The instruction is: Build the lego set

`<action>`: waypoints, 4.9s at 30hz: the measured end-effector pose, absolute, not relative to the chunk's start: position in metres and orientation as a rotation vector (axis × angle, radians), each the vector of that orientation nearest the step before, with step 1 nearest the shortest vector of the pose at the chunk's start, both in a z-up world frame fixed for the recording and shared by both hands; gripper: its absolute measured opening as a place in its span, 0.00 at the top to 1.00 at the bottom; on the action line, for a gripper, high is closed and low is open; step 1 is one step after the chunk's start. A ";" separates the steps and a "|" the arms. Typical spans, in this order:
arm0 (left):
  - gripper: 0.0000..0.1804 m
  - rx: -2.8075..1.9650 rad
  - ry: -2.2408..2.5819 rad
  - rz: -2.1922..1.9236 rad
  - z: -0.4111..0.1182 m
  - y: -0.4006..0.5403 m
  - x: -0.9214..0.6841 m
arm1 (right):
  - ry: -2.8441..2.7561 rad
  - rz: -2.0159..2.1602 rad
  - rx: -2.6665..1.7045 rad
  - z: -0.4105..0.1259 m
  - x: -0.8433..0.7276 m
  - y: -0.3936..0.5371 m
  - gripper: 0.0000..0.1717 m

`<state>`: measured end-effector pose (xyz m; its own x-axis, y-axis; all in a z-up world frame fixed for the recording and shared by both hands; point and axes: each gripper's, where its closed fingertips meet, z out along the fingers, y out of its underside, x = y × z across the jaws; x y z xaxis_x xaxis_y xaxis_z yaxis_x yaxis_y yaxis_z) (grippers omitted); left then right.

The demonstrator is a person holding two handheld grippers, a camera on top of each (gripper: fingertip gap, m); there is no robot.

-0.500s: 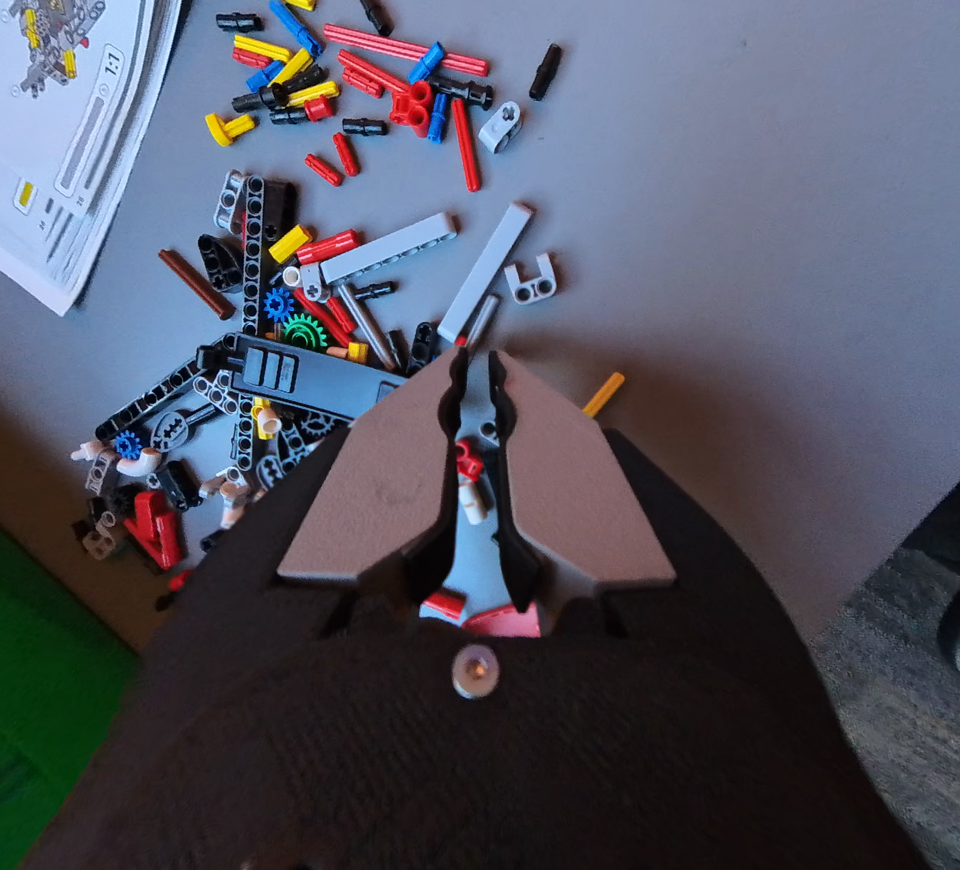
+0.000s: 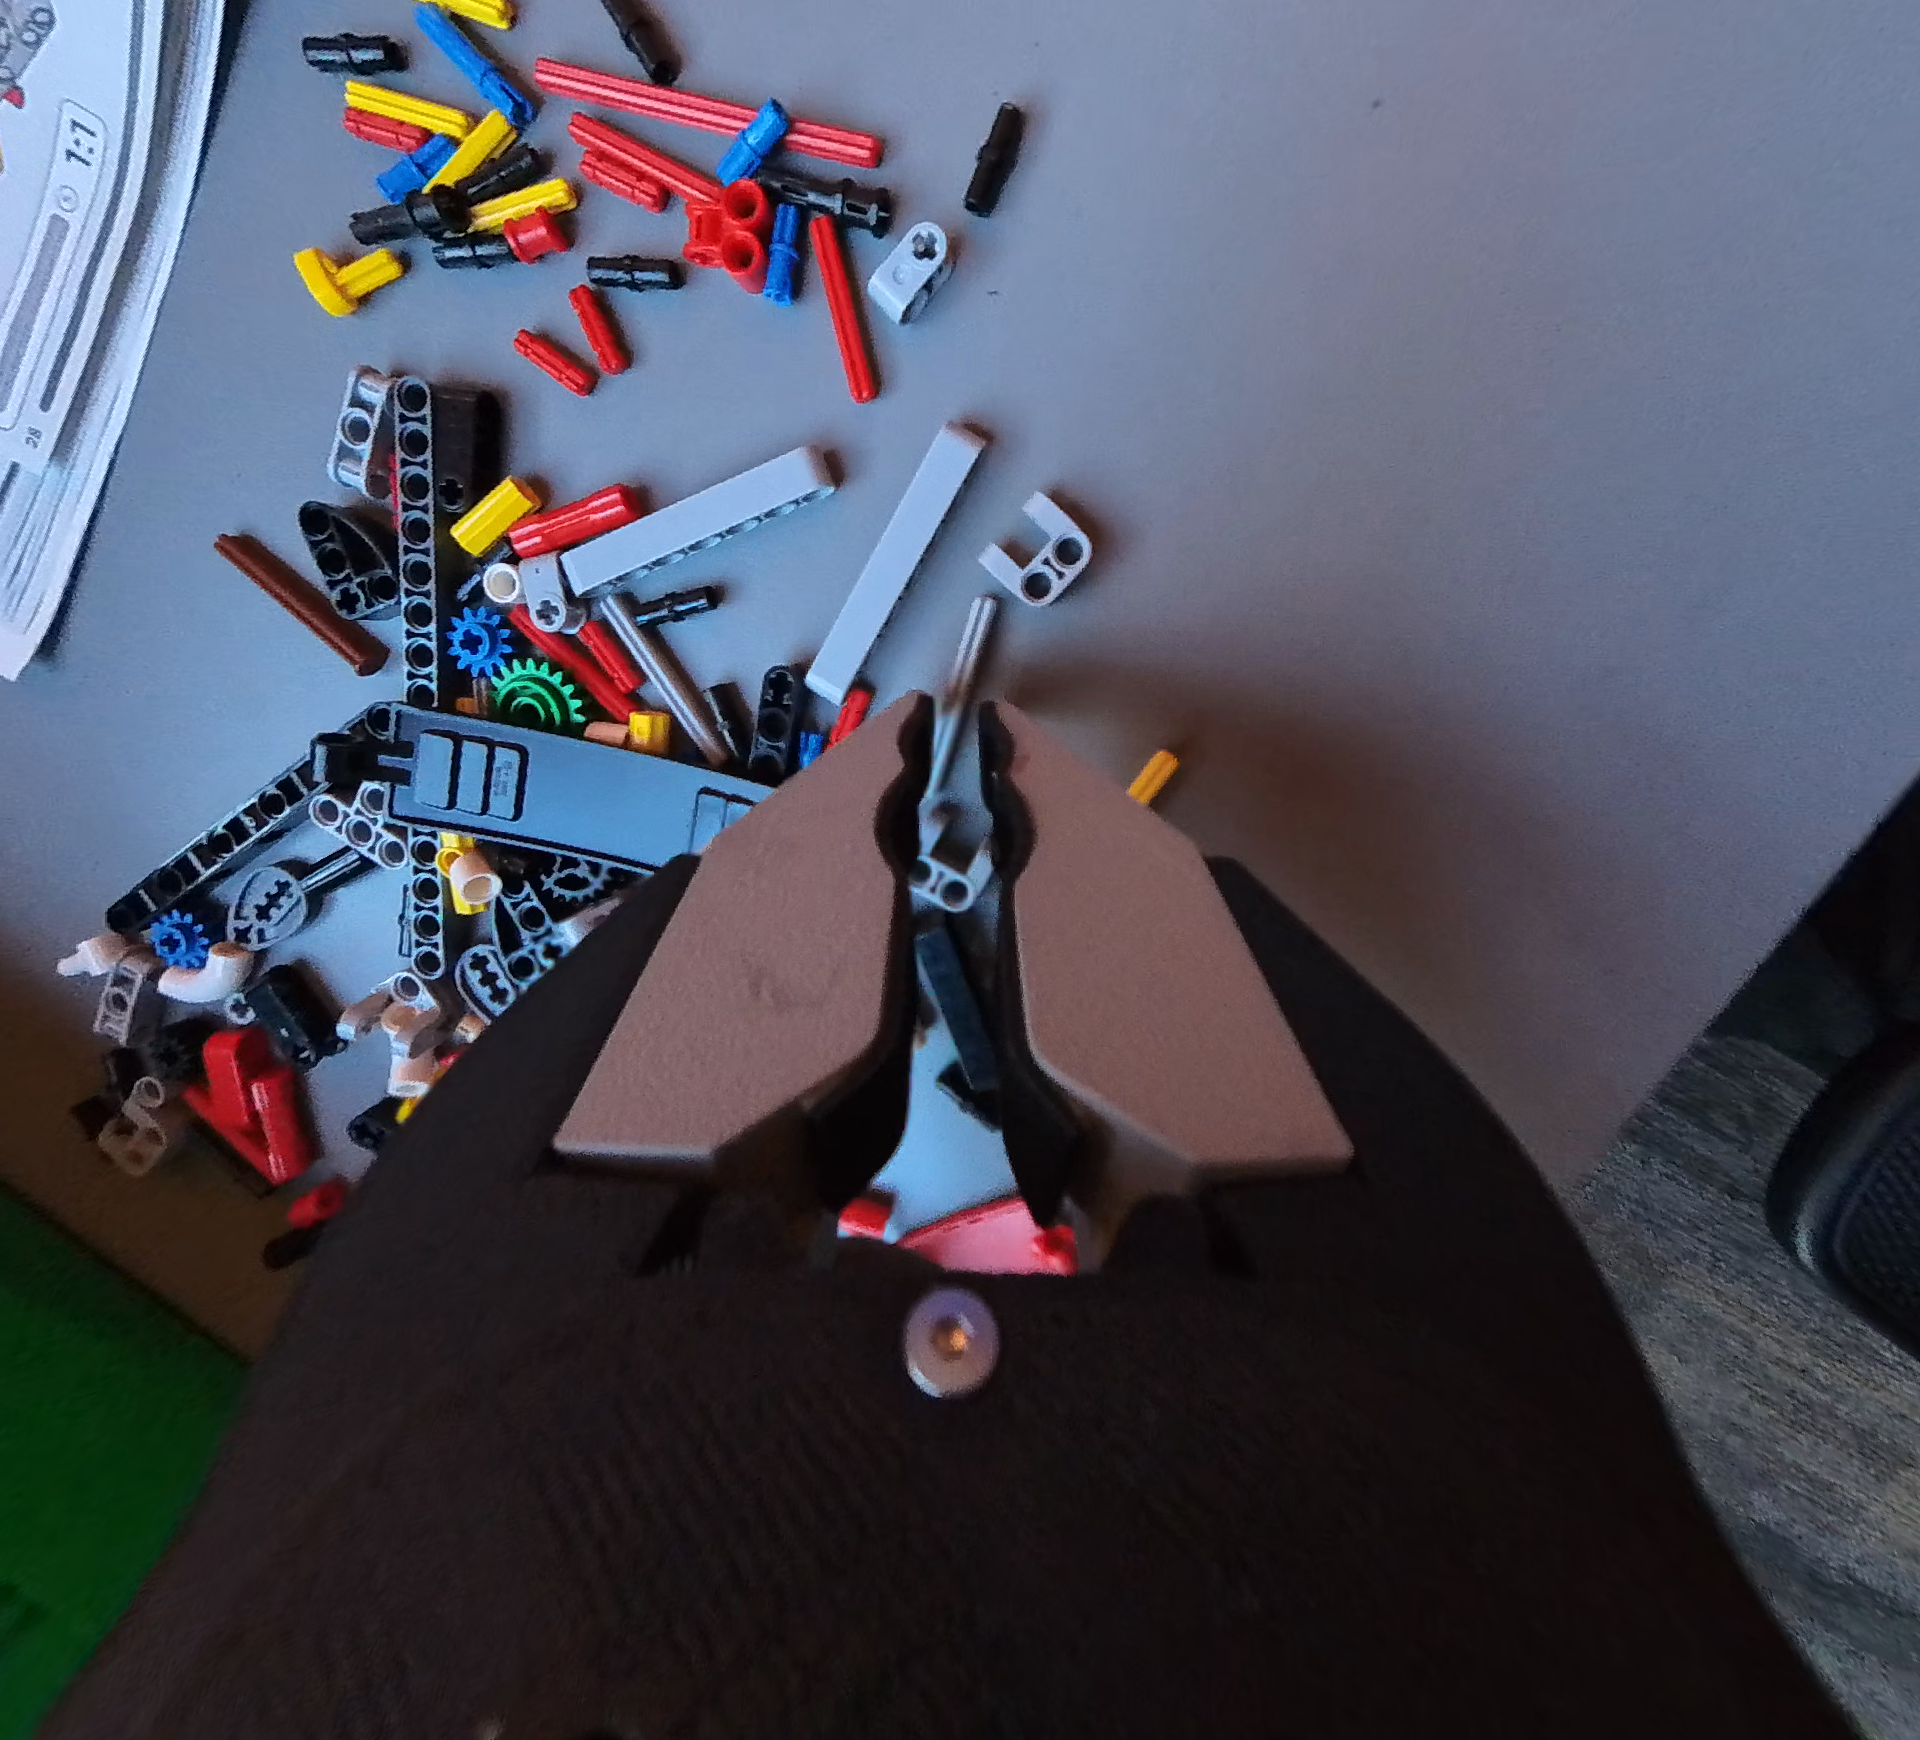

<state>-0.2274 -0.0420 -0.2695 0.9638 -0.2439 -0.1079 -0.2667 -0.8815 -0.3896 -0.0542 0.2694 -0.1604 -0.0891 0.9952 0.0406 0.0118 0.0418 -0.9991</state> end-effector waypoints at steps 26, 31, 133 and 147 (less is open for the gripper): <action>0.99 -2.443 0.439 0.142 -0.185 0.086 -0.147 | -1.490 0.626 -1.283 -0.211 -0.077 0.277 1.00; 0.99 -2.426 0.523 0.049 -0.194 0.126 -0.115 | -1.504 0.624 -1.278 -0.213 -0.076 0.276 1.00; 0.93 -2.261 0.673 -0.187 -0.233 0.249 -0.062 | -1.360 1.024 -1.311 -0.185 -0.056 0.283 1.00; 0.87 -2.156 0.376 0.014 -0.230 0.240 -0.122 | -1.490 1.053 -1.271 -0.196 -0.083 0.251 1.00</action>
